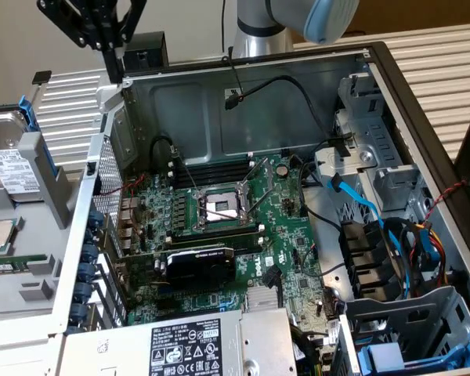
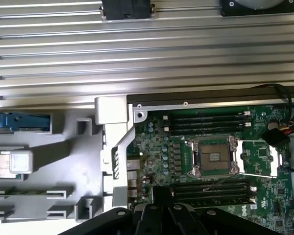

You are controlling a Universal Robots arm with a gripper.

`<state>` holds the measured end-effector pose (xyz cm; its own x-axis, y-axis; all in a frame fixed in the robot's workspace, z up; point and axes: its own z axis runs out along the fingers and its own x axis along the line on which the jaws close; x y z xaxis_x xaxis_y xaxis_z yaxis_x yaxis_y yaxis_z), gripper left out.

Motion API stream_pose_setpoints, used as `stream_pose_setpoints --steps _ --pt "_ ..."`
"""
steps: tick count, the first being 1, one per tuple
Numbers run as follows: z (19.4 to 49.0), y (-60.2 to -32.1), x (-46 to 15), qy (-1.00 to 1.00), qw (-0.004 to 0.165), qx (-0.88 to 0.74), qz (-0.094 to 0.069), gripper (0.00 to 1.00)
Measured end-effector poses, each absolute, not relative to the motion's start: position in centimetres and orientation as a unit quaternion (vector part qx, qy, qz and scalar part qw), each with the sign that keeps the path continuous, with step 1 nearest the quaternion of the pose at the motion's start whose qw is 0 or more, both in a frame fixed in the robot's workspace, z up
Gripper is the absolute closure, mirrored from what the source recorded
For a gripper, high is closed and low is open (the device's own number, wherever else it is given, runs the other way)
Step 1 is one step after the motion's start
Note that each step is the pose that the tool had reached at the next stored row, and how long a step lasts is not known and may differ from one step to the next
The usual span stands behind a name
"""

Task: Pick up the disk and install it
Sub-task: 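Reach for the disk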

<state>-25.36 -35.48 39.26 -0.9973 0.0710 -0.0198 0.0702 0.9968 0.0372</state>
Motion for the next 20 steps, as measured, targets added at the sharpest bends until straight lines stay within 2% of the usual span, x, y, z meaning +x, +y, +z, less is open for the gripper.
stream_pose_setpoints --steps 16,20 --pt "39.3 -34.9 -32.6 0.999 0.011 0.035 0.018 0.89" --pt "39.3 -33.7 -33.3 0.999 0.011 0.035 0.018 0.89"
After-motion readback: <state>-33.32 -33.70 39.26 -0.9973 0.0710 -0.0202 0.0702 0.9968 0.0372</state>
